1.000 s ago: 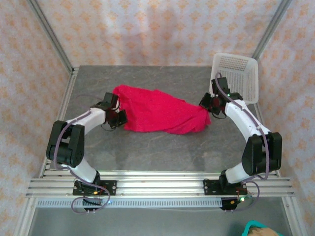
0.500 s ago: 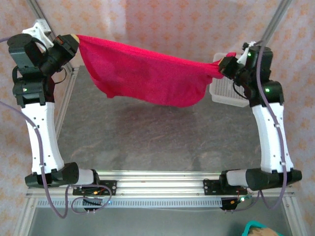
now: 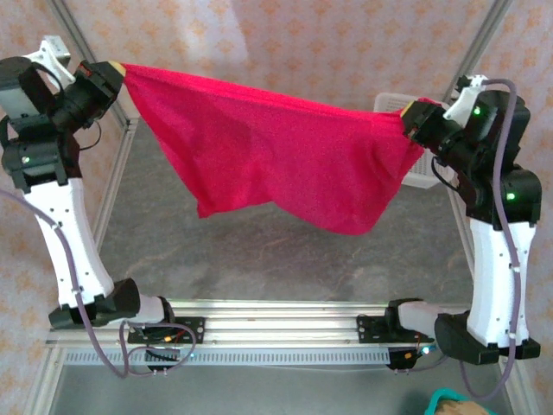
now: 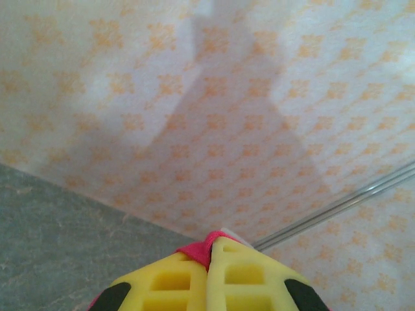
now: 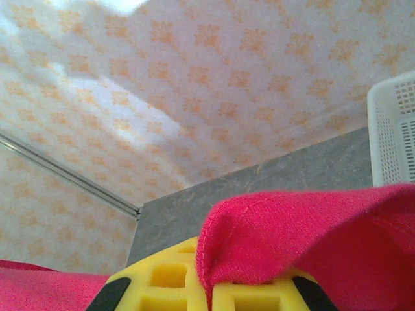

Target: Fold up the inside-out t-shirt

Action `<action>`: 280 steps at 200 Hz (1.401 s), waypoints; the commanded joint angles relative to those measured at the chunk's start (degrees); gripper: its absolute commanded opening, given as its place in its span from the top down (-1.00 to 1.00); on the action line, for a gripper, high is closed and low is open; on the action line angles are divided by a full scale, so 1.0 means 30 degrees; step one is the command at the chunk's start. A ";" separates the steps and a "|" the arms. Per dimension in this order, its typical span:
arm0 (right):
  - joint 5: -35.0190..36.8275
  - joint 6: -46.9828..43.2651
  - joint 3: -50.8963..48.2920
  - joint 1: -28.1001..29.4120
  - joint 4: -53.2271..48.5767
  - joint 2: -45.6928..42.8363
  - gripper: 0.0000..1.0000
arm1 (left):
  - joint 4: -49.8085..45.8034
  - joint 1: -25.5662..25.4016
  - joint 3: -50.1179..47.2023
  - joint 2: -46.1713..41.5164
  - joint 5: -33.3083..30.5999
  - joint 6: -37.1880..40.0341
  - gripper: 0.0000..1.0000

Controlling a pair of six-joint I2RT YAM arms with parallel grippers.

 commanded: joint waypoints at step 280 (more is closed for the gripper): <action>0.1821 0.1771 -1.6312 0.4168 0.7906 0.9678 -0.10 | 0.2217 -0.3334 -0.8183 0.8309 -0.4533 0.3431 1.00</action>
